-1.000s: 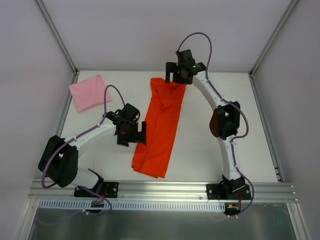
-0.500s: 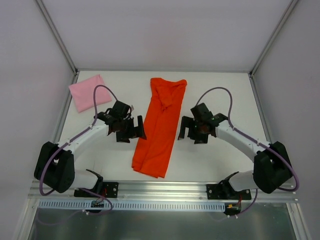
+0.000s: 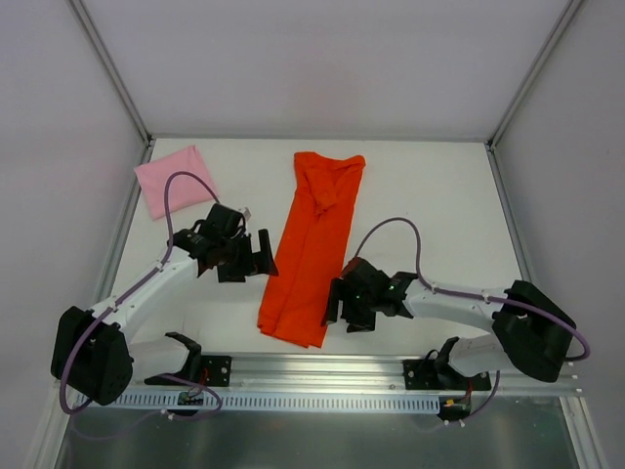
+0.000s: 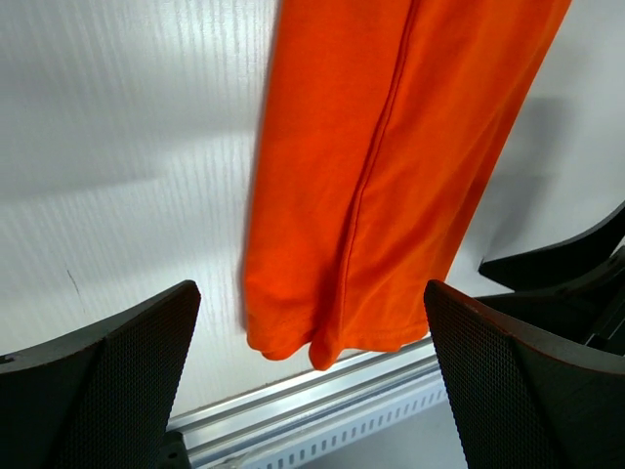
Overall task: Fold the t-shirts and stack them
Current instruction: Grab the bottom of the folded rectangular tshirt with both arms
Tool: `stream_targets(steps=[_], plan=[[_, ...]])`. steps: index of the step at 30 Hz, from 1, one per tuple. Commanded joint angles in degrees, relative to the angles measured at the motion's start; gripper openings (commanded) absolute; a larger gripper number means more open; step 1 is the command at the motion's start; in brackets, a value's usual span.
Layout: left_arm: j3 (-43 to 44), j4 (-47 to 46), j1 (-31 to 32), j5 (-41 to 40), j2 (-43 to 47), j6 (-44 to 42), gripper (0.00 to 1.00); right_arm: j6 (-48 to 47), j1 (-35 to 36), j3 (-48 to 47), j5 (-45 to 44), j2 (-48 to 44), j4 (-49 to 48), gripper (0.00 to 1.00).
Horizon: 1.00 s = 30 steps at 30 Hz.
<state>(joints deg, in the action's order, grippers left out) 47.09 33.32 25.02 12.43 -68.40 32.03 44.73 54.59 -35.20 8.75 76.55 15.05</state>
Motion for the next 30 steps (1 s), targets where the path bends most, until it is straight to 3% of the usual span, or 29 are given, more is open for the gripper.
stream_targets(steps=[1, 8, 14, 17, 18, 22, 26, 30], plan=[[-1.3, 1.31, -0.58, -1.79, 3.27, -0.66, 0.99, 9.75, 3.94, 0.31, -3.04, 2.28, -7.66, 0.76], [-3.93, 0.69, -2.43, -2.14, 7.14, -1.62, 0.99, 12.66, 11.24, -9.18, -4.88, 12.12, -3.63, 0.72], [-5.95, 2.18, -2.52, -2.84, 11.0, -2.59, 0.99, 20.3, 14.84, -7.34, -11.53, 12.22, 1.37, 0.63], [-6.48, 2.98, -2.6, -3.02, 11.62, -3.38, 0.99, 20.75, 16.07, -7.6, -13.58, 11.78, 3.84, 0.49], [-6.57, 2.8, -2.6, -2.85, 11.8, -3.47, 0.99, 20.92, 16.25, -7.6, -13.85, 11.78, 4.2, 0.39], [-8.15, 1.58, -2.6, -1.0, 11.8, -2.85, 0.99, 20.22, 16.25, -7.6, -15.6, 11.08, 6.74, 0.17], [-10.7, -1.66, -2.6, 3.3, 11.89, -0.93, 0.99, 17.68, 15.99, -7.25, -18.06, 8.88, 11.21, 0.05], [-14.21, -6.59, -2.43, 9.8, 12.85, 6.52, 0.93, 11.62, 11.96, -6.2, -19.04, 4.76, 15.27, 0.03]])
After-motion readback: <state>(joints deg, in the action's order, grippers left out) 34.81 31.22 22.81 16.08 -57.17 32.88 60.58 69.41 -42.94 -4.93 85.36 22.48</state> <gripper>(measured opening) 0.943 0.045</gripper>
